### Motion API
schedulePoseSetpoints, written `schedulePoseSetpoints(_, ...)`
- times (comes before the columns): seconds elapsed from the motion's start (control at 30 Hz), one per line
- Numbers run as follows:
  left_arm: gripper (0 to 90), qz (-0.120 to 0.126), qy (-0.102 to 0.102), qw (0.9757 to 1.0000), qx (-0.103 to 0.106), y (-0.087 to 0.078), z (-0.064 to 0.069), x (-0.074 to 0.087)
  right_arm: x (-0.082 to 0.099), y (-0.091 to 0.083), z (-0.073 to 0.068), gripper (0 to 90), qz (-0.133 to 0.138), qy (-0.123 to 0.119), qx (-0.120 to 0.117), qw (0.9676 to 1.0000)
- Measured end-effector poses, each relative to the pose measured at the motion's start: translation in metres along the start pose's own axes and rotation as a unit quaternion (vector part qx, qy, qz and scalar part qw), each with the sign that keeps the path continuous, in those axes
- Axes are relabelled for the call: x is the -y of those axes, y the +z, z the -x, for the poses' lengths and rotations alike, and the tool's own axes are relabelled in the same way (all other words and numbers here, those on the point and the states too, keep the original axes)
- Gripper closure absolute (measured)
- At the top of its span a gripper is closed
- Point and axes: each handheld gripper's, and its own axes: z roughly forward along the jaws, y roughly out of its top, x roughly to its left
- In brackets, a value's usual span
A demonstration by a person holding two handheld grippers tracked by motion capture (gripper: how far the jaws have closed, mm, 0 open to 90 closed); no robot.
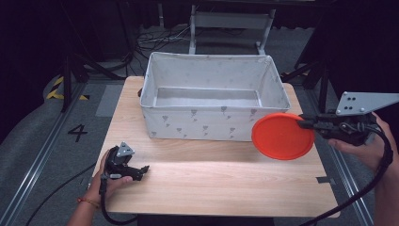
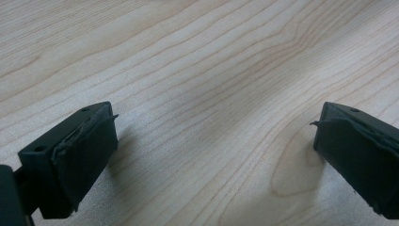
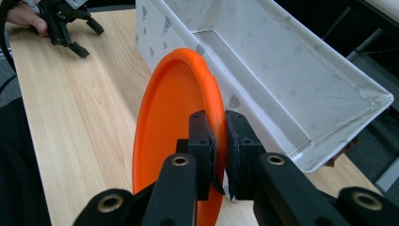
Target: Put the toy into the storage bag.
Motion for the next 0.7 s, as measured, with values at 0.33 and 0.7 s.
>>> schedulePoseSetpoints(0.33,0.5,0.001,-0.001,1.0000,0.000,0.000,0.000,0.000,-0.028,0.002,0.014,82.3,-0.010,-0.011,0.008,0.9999)
schedulePoseSetpoints(0.7,0.5,0.002,0.003,1.0000,0.000,0.000,0.000,0.000,-0.051,0.009,0.030,82.4,0.000,-0.017,0.041,0.9990)
